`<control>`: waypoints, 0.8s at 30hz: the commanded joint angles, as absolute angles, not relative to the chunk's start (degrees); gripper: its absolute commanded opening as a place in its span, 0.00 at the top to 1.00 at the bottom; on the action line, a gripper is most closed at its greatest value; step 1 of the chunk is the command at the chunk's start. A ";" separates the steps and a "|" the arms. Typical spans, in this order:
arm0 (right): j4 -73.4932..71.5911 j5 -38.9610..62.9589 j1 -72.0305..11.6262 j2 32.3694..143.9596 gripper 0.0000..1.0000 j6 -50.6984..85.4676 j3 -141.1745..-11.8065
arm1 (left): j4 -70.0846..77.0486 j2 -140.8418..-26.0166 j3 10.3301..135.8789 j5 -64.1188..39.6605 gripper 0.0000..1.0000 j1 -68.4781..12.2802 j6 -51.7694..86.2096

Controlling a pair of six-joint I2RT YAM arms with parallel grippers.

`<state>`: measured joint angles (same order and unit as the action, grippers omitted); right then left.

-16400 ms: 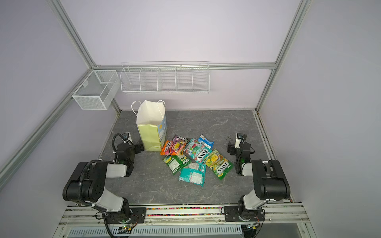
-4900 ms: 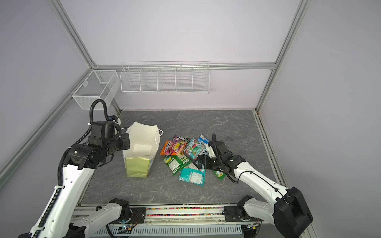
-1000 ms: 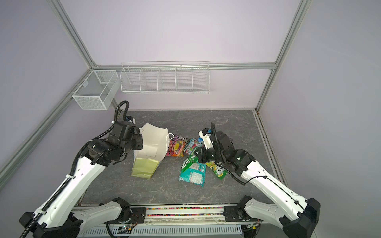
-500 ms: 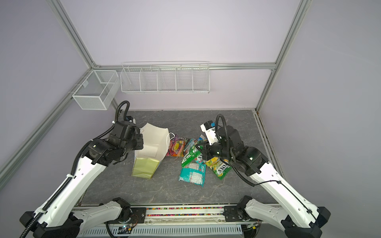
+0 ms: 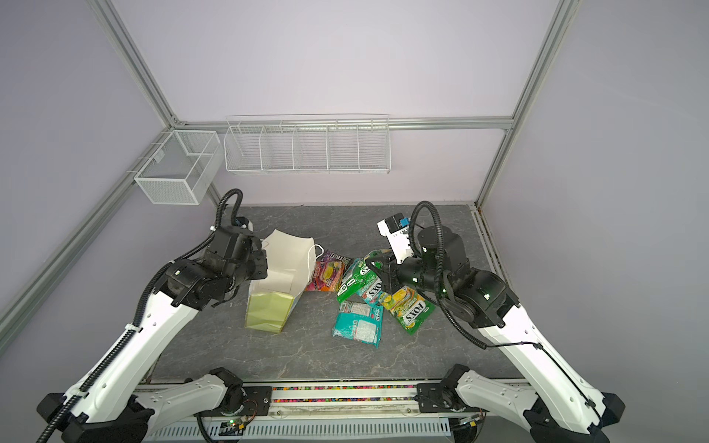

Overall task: Place the snacks into the paper bag
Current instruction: Place the snack in the paper bag.

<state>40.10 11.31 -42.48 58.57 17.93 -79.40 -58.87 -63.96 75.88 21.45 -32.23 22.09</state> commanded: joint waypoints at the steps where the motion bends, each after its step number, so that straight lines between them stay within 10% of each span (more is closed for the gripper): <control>1: 35.70 17.05 -42.56 58.44 0.93 15.36 -81.76 | -59.25 -63.21 75.82 22.25 1.00 -32.43 23.20; 24: 23.23 39.15 -42.55 65.23 0.94 19.28 -89.12 | -59.12 -63.01 76.26 22.06 1.00 -32.43 23.47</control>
<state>29.89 32.84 -42.48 63.16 17.34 -84.77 -58.57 -63.75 75.88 21.45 -32.23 22.11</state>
